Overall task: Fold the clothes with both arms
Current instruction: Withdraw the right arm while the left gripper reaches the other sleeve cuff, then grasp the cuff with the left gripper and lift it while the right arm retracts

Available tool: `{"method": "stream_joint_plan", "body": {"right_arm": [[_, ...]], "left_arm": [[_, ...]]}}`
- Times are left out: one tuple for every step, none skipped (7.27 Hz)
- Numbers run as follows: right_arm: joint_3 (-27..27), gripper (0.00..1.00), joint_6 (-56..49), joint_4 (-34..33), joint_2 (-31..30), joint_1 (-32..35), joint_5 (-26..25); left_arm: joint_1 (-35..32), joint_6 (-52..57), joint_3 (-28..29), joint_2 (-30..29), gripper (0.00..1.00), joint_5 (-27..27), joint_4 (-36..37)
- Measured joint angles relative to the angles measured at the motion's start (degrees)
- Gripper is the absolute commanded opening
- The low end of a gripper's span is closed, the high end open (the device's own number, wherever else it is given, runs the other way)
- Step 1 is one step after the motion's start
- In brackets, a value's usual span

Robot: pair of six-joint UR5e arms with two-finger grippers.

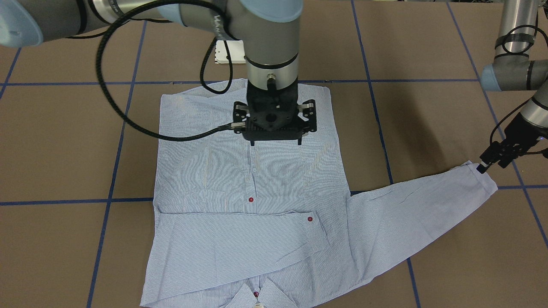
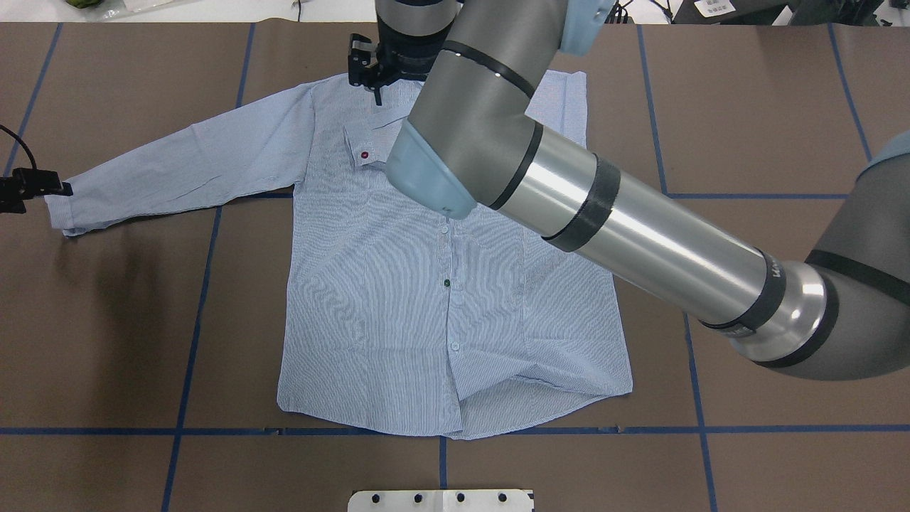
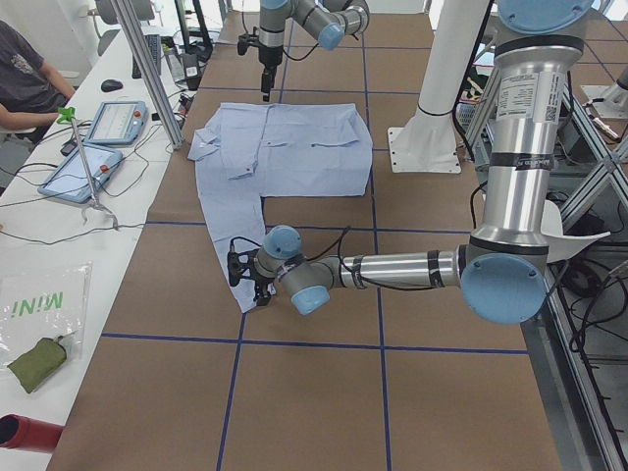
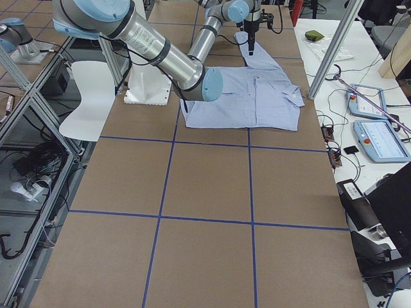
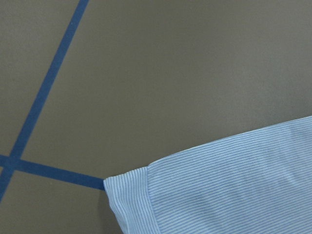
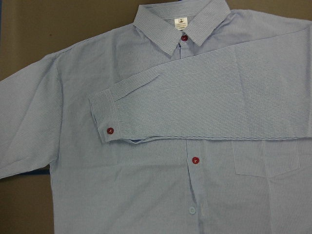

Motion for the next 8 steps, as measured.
{"method": "stream_joint_plan", "body": {"right_arm": [[1.0, 0.99, -1.3, -1.0, -0.9, 1.2, 1.4], [1.7, 0.99, -1.9, -1.4, -1.4, 1.7, 1.9], [2.0, 0.99, -2.1, -1.5, -1.5, 1.9, 2.1], [2.1, 0.99, -2.1, -1.5, -1.6, 1.9, 2.2], [2.1, 0.99, -2.1, -1.5, -1.7, 1.9, 2.2], [2.1, 0.99, -2.2, -1.5, -1.8, 1.9, 2.2], [2.1, 0.99, -2.2, -1.4, -1.9, 1.9, 2.2], [2.1, 0.99, -2.2, -1.4, -2.1, 1.9, 2.1]], "left_arm": [[0.8, -0.8, 1.5, 0.2, 0.81, 1.4, -1.7], [1.2, -1.1, 2.5, 0.3, 0.66, 2.0, -2.7], [1.3, -1.1, 3.0, 0.3, 0.52, 2.2, -3.1], [1.3, -1.1, 3.2, 0.3, 0.46, 2.3, -3.2], [1.3, -1.1, 3.3, 0.3, 0.41, 2.6, -3.2], [1.4, -1.2, 3.3, 0.1, 0.31, 3.0, -3.2], [1.4, -1.2, 3.3, -0.1, 0.15, 3.2, -3.2], [1.4, -1.2, 3.3, -0.2, 0.0, 3.3, -3.1]]}}
